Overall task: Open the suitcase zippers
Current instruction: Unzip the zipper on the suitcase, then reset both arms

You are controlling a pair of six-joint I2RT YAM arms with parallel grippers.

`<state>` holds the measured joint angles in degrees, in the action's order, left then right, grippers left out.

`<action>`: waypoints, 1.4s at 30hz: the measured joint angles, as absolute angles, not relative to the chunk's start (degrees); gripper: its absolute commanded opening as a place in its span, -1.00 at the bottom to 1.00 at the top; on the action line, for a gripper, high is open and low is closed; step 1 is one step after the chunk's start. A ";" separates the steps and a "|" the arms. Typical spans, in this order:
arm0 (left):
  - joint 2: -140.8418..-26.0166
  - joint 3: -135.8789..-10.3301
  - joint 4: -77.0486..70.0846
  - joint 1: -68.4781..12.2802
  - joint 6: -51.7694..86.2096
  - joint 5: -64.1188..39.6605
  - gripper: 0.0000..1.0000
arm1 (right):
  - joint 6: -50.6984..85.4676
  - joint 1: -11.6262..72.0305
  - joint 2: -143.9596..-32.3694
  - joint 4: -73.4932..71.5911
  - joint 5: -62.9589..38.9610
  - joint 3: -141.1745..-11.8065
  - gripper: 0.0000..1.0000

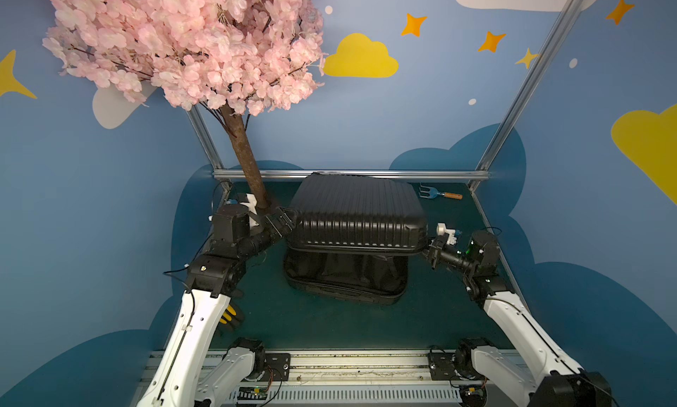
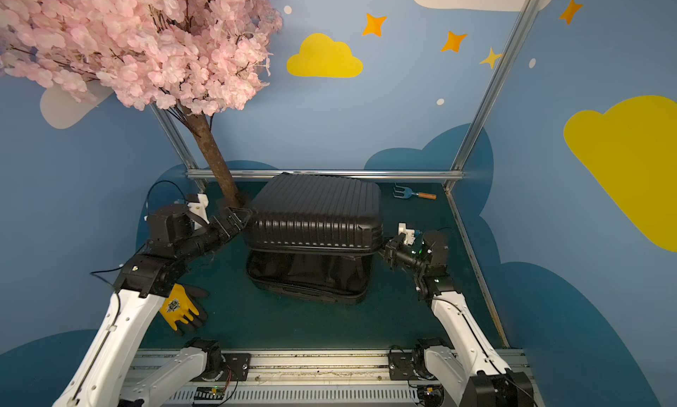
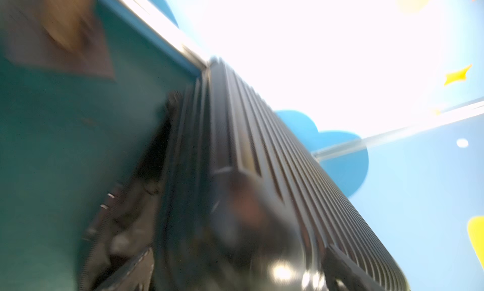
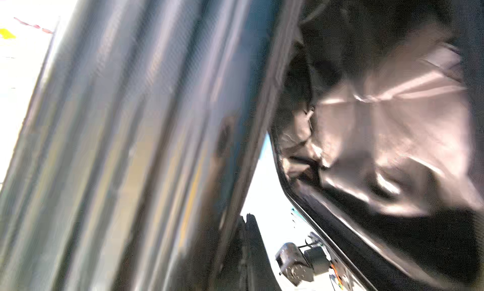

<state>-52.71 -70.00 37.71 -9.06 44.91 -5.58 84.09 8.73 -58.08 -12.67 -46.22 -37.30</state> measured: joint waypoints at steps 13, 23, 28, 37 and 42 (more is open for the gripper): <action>-54.78 -74.48 44.60 -10.33 38.81 5.93 1.00 | 79.46 9.41 -106.87 -12.97 -40.07 -104.86 -1.00; -54.94 -69.47 41.67 -10.59 36.73 5.72 1.00 | 68.93 8.75 -112.22 -3.55 -40.36 -107.57 -0.69; -59.09 -68.07 40.69 -10.59 33.67 6.87 0.99 | 51.81 9.78 -105.41 9.56 -36.25 -106.32 0.52; -64.66 -57.04 20.69 -6.42 18.63 12.29 0.99 | 23.59 16.40 -74.22 12.45 -10.76 -77.45 0.83; -66.30 -38.79 1.15 -0.82 8.27 10.50 0.99 | 11.16 13.06 -62.83 -4.95 -0.82 -46.15 0.95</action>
